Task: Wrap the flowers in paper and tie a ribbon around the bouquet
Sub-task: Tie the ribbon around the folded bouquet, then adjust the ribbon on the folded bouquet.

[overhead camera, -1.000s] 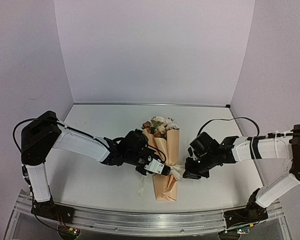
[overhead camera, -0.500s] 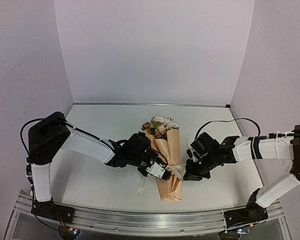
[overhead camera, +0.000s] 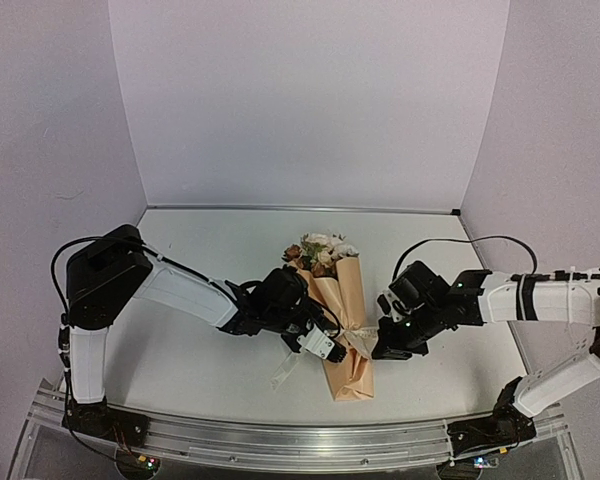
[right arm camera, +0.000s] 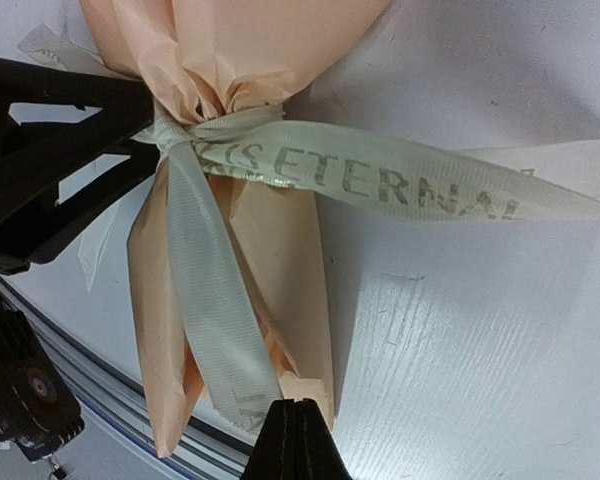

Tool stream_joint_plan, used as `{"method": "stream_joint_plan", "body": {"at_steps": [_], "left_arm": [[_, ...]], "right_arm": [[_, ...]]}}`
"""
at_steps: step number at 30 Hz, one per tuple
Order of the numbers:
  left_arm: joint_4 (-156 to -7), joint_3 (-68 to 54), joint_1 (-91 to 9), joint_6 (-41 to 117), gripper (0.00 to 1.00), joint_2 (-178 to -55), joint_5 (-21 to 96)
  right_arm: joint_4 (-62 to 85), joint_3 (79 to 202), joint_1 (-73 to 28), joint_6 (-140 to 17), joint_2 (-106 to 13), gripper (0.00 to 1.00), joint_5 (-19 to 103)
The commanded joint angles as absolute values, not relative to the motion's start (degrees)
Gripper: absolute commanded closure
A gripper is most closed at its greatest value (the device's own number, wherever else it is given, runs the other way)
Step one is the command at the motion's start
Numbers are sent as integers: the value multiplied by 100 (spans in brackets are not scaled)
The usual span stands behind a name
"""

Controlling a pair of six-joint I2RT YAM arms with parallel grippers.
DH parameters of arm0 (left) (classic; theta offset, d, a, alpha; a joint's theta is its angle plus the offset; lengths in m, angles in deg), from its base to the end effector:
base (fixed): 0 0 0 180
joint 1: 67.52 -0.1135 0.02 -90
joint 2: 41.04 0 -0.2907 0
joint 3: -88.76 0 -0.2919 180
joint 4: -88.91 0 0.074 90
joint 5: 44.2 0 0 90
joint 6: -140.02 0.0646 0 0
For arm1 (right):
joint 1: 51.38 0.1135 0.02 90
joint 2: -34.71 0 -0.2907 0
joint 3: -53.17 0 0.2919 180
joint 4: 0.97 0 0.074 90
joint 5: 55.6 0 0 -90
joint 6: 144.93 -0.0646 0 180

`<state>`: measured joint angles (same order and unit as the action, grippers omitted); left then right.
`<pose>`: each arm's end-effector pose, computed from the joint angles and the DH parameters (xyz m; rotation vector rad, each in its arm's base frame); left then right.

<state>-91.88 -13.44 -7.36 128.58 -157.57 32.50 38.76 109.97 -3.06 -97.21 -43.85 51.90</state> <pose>0.2287 -0.4285 0.1068 2.1124 0.6612 -0.0818 0.1838 0.2356 0.1710 -0.2650 2.8786 0.8343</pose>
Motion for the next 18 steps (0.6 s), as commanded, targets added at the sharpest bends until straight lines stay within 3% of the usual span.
{"method": "stream_joint_plan", "body": {"at_steps": [1, 14, 15, 18], "left_arm": [[-9383, -1562, -732, 12755, 70, -15598, 3212], [-9603, -2391, -693, 12214, 74, -14827, 3459], [-9601, -2469, -696, 12109, 74, -14702, 3484], [-9888, -2868, -689, 11911, 73, -14348, 3611]], "right_arm": [[4522, 11139, -158, -9351, -4171, 100, 5033], [4792, 11387, 99, -8906, -4130, 100, 4690], [4790, 11437, 96, -8855, -4185, 97, 4681], [4556, 11628, 99, -8746, -4352, 70, 4906]]}}
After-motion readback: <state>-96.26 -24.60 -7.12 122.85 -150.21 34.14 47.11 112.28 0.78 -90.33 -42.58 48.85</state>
